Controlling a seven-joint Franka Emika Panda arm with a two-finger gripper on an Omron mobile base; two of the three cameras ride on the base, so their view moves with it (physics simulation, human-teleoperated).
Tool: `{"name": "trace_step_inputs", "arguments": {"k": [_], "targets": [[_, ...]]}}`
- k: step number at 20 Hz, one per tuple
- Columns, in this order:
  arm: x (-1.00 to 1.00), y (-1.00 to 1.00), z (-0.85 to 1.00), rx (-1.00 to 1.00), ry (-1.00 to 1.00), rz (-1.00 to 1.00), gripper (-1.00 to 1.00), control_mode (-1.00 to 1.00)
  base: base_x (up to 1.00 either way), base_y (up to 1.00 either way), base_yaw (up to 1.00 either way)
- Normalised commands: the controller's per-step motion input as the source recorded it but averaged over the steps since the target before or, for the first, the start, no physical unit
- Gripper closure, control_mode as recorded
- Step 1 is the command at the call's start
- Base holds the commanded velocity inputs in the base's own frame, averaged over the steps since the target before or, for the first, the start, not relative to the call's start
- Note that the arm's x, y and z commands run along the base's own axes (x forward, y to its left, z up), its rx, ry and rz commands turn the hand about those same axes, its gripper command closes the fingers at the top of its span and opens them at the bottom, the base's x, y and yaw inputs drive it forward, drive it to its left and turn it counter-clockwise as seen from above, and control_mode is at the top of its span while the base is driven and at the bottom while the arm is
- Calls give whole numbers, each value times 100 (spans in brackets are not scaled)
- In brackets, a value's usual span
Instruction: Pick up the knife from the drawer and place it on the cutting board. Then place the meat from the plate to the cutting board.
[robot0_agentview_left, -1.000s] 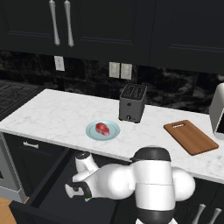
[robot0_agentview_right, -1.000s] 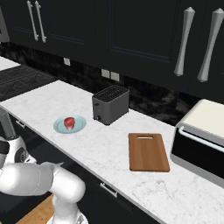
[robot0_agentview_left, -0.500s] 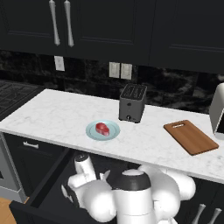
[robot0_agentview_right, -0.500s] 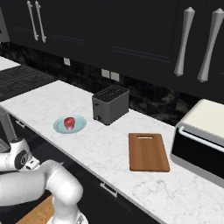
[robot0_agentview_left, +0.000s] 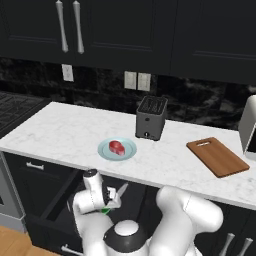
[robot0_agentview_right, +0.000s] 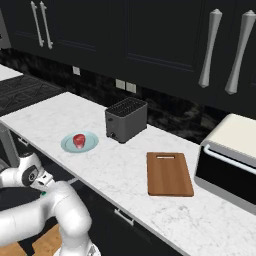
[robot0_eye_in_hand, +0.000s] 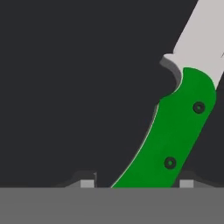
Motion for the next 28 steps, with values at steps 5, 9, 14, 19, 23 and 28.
{"name": "trace_step_inputs", "arguments": {"k": [5, 9, 14, 19, 23, 28], "targets": [[-58, 31, -80, -8, 1, 0, 100, -100, 0, 0, 0], [-87, 40, 4, 0, 13, 0, 100, -100, 0, 0, 0], [-85, 31, 49, 0, 10, 0, 100, -100, 0, 0, 0], [-50, 4, 100, 3, 0, 0, 100, -100, 0, 0, 0], [-29, 0, 100, 7, -3, 0, 100, -100, 0, 0, 0], [-5, -27, 100, 7, -15, 0, 100, -100, 0, 0, 0]]}}
